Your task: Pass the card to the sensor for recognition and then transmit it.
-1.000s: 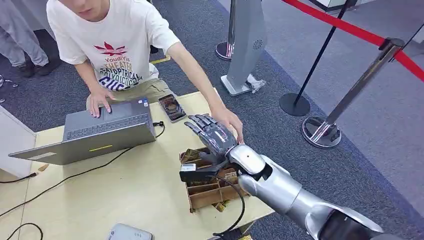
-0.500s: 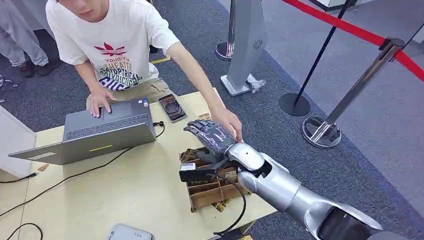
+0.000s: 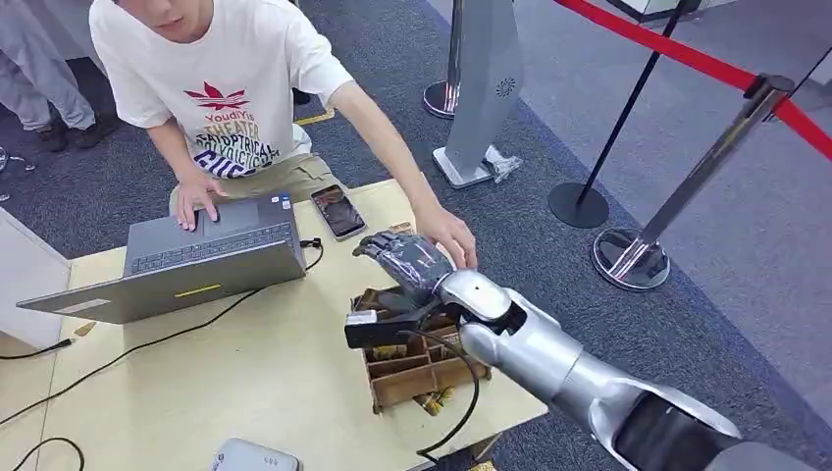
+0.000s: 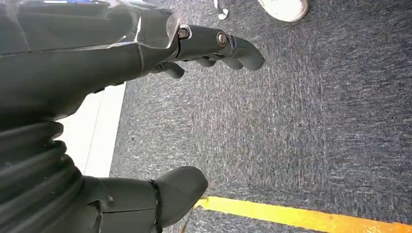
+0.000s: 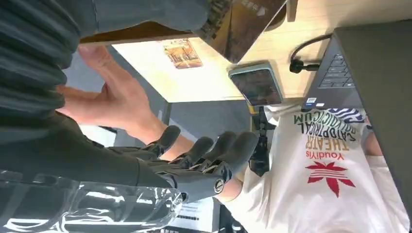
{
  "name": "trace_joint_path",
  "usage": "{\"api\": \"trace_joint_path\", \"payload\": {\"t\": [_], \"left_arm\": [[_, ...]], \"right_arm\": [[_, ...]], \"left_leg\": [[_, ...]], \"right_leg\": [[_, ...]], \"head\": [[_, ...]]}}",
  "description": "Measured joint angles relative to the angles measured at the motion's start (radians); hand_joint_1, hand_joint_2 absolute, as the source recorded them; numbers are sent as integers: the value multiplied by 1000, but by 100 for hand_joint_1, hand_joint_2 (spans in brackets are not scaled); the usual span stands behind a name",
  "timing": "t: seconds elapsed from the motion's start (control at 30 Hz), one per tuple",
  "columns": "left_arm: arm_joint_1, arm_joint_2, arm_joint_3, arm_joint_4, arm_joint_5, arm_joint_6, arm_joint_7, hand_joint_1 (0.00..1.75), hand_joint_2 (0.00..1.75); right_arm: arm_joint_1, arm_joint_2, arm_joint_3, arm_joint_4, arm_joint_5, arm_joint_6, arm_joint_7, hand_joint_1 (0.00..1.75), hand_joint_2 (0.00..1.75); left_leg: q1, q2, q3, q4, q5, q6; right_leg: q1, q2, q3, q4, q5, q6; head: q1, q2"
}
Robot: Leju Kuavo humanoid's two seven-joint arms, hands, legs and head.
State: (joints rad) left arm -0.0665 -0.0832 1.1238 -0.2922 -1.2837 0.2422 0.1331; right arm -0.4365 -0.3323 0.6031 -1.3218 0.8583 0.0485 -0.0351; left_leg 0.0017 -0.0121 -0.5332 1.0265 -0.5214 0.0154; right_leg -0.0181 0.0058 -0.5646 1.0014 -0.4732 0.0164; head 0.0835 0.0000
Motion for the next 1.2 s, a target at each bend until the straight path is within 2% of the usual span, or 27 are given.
{"api": "trace_joint_path", "payload": {"t": [0.17, 0.27, 0.4, 0.5, 0.6, 0.73, 0.77, 0.83, 0.9, 1.0, 1.1, 1.17, 1.2], "left_arm": [[0, 0, 2, 0, 0, 0, 0, 0, 175], [0, -1, 3, 0, 0, 0, -1, 0, 175], [0, -2, 9, 0, 0, 0, -3, 0, 175], [0, -3, 16, 0, 0, 0, -5, 0, 175], [0, -4, 21, 0, 0, 2, -8, 0, 175], [0, -4, 24, 0, 2, 3, -10, 0, 175], [0, -4, 24, 0, 3, 4, -10, 0, 175], [0, -4, 26, 0, 7, 7, -12, 0, 175], [0, -4, 29, 0, 10, 9, -12, 0, 175], [0, -4, 34, 0, 10, 11, -13, 0, 175], [0, -4, 42, 0, 10, 12, -16, 0, 175], [0, -4, 44, 0, 10, 12, -16, 0, 175], [0, -4, 45, 0, 9, 12, -17, 0, 175]], "right_arm": [[-11, 0, 11, 13, -2, 0, 0, 66, 175], [-14, 0, 13, 18, -19, 4, -1, 79, 175], [-20, 0, 16, 27, -30, 7, -3, 75, 175], [-24, 0, 17, 30, -37, 14, -3, 87, 175], [-32, 0, 24, 37, -55, 23, -3, 80, 175], [-44, 0, 34, 46, -67, 27, -3, 84, 175], [-48, 0, 37, 49, -72, 29, -3, 80, 175], [-53, 0, 42, 53, -73, 35, -6, 91, 175], [-59, 0, 48, 58, -74, 36, -6, 94, 175], [-64, 0, 57, 63, -83, 38, -6, 89, 175], [-63, 0, 65, 63, -87, 39, -1, 103, 175], [-61, 0, 67, 61, -87, 39, 5, 129, 175], [-60, 0, 68, 58, -87, 41, 8, 129, 175]], "left_leg": [[0, 0, 0, 0, 0, 0], [0, 0, 0, 0, 0, 0], [0, 0, 0, 0, 0, 0], [0, 0, 0, 0, 0, 0], [0, 0, 0, 0, 0, 0], [0, 0, 0, 0, 0, 0], [0, 0, 0, 0, 0, 0], [0, 0, 0, 0, 0, 0], [0, 0, 0, 0, 0, 0], [0, 0, 0, 0, 0, 0], [0, 0, 0, 0, 0, 0], [0, 0, 0, 0, 0, 0], [0, 0, 0, 0, 0, 0]], "right_leg": [[0, 0, 0, 0, 0, 0], [0, 0, 0, 0, 0, 0], [0, 0, 0, 0, 0, 0], [0, 0, 0, 0, 0, 0], [0, 0, 0, 0, 0, 0], [0, 0, 0, 0, 0, 0], [0, 0, 0, 0, 0, 0], [0, 0, 0, 0, 0, 0], [0, 0, 0, 0, 0, 0], [0, 0, 0, 0, 0, 0], [0, 0, 0, 0, 0, 0], [0, 0, 0, 0, 0, 0], [0, 0, 0, 0, 0, 0]], "head": [[0, 0], [0, 0], [0, 0], [0, 0], [0, 0], [0, 0], [0, 0], [0, 0], [0, 0], [0, 0], [0, 0], [0, 0], [0, 0]]}}
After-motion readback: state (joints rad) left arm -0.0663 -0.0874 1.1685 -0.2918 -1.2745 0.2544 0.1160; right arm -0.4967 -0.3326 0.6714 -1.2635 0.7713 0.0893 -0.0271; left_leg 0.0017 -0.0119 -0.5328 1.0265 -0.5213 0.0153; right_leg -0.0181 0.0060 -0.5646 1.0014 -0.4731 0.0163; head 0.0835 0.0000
